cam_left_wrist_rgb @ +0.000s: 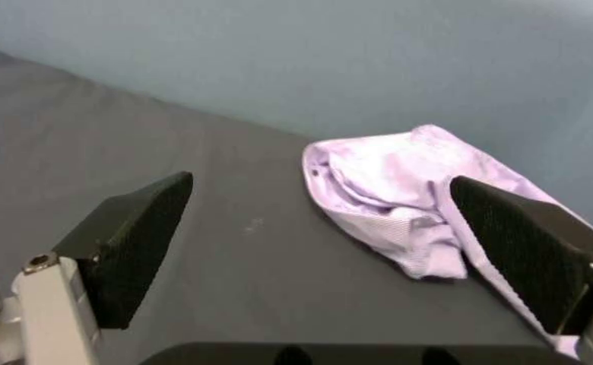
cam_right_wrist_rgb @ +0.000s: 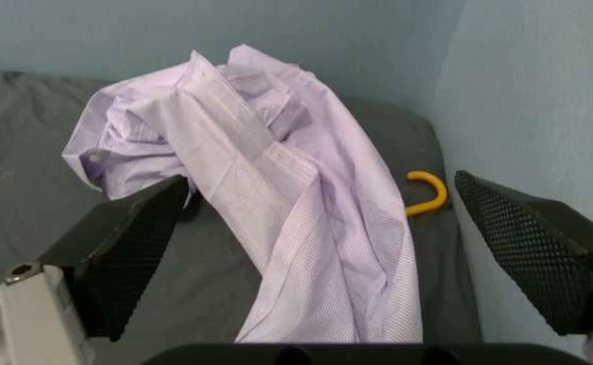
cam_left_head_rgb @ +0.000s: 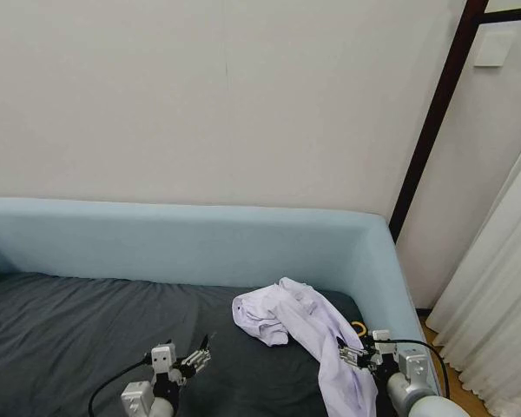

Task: Pick up the clothes from the sofa and hang them on the clothes hanger.

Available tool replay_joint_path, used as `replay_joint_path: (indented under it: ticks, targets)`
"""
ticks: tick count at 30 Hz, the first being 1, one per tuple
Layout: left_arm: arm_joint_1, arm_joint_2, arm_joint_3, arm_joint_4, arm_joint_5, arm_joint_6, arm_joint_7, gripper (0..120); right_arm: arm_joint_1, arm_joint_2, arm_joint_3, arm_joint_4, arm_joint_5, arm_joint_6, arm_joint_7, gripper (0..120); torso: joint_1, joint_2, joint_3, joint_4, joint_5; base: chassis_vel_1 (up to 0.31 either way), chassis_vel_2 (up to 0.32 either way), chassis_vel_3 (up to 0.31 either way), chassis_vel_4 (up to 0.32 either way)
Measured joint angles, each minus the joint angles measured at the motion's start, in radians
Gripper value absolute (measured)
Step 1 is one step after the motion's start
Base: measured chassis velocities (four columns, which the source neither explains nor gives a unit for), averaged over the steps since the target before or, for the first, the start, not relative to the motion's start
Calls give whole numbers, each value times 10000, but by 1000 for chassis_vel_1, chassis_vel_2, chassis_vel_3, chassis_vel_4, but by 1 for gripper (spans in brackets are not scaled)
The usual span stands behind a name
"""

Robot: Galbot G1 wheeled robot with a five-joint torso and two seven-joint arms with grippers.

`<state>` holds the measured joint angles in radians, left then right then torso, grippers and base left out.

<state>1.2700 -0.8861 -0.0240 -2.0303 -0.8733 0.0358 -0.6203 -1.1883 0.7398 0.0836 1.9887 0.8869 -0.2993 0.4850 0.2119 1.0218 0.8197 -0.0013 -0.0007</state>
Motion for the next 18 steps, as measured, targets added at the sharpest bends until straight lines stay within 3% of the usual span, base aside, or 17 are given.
replay_joint_path:
  ticks: [3,5,8,9,13,14,18]
  targets:
    - [-901,-630,485,282,-796,530,-526,100,305,-2,-144,-61,154,-123,35,100,0,0,0,10,1,0,0,0,0]
    - [-1258,-904,638,393,-1121,669,-719,100,309,-13,-146,-60,180,-151,53,100,0,-1,0,3,0,0,0,0,0]
    - [-2172,-1915,890,878,-2019,953,-1385,100,279,-82,-80,-38,224,-175,99,100,0,0,-1,-4,1,0,0,0,0]
    - [-2172,-1915,890,878,-2019,953,-1385,100,279,-82,-80,-38,224,-175,99,100,0,0,-1,-4,1,0,0,0,0]
    - [-2972,-3224,910,2029,-2991,1125,-2029,100,260,-133,14,-90,293,-225,166,100,0,-1,0,1,3,0,0,0,0]
    - [-2972,-3224,910,2029,-2991,1125,-2029,100,260,-133,14,-90,293,-225,166,100,0,-1,0,1,3,0,0,0,0]
    - [-3464,-4301,743,3344,-3338,1219,-2372,99,265,-108,-15,-137,305,-307,234,100,0,-1,-1,2,4,0,0,0,0]
